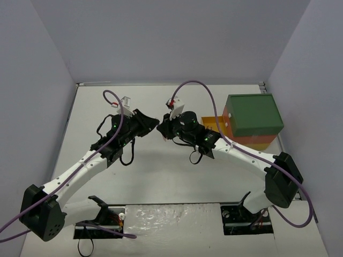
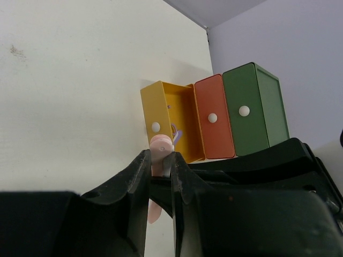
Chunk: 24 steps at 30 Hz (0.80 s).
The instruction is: Organize the makeup
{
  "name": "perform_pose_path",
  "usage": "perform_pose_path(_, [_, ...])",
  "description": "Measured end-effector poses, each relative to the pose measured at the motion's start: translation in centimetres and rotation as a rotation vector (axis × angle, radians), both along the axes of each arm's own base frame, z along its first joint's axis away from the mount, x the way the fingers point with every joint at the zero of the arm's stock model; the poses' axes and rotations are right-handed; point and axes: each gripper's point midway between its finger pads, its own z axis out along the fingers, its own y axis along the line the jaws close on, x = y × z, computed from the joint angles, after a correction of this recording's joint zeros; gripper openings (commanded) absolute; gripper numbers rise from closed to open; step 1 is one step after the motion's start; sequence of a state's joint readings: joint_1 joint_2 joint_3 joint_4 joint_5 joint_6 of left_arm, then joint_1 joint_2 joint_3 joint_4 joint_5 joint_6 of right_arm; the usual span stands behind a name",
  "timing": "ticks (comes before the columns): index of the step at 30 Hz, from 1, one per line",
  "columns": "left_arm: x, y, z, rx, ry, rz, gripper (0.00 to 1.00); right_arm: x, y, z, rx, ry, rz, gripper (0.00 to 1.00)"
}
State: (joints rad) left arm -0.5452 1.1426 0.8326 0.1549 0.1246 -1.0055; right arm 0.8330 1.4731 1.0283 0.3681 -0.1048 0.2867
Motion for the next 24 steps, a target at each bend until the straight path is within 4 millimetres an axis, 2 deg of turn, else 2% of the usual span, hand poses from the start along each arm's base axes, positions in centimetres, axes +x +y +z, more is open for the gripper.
perform_pose_path(1, [0.0,0.0,0.0,0.002,0.0,-0.001,0.28,0.0,-0.1,-0.1,-0.003,0.0,-0.006,0.0])
perform_pose_path(2, [0.0,0.0,-0.1,0.007,-0.003,-0.002,0.33,0.1,-0.2,-0.1,-0.008,-0.002,-0.012,0.0])
perform_pose_path(3, [0.0,0.0,-0.1,0.015,-0.006,-0.003,0.42,0.2,-0.4,-0.2,-0.018,-0.004,-0.021,0.0])
perform_pose_path(4, [0.0,0.1,-0.2,0.023,-0.008,-0.002,0.57,0.2,-0.7,-0.4,-0.032,-0.004,-0.032,0.0])
perform_pose_path(5, [0.0,0.1,-0.3,0.03,-0.008,0.0,0.67,0.2,-1.0,-0.6,-0.047,-0.004,-0.042,0.0])
perform_pose_path(7, [0.0,0.5,-0.9,0.068,-0.003,0.01,0.81,0.3,-1.8,-1.0,-0.077,-0.004,-0.069,0.0])
perform_pose_path(9, [0.0,1.3,-2.0,0.133,0.017,0.025,0.86,0.4,-3.2,-1.8,-0.12,0.002,-0.111,0.0])
perform_pose_path(12, [0.1,2.6,-2.4,0.237,0.025,0.052,0.89,1.1,-6.3,-3.4,-0.2,0.022,-0.198,0.0])
perform_pose_path(14, [0.4,3.7,-1.7,0.309,0.01,0.073,0.9,2.0,-8.9,-4.6,-0.253,0.044,-0.271,0.0])
perform_pose_path(17, [0.7,5.7,0.0,0.413,-0.027,0.104,0.95,3.5,-13.8,-6.9,-0.334,0.099,-0.405,0.0])
perform_pose_path(21, [0.5,9.9,1.3,0.554,-0.048,0.161,0.97,4.4,-19.8,-9.2,-0.428,0.169,-0.566,0.0])
perform_pose_path(24, [0.0,13.5,0.8,0.641,-0.015,0.205,0.97,4.8,-22.1,-10.0,-0.47,0.194,-0.637,0.0])
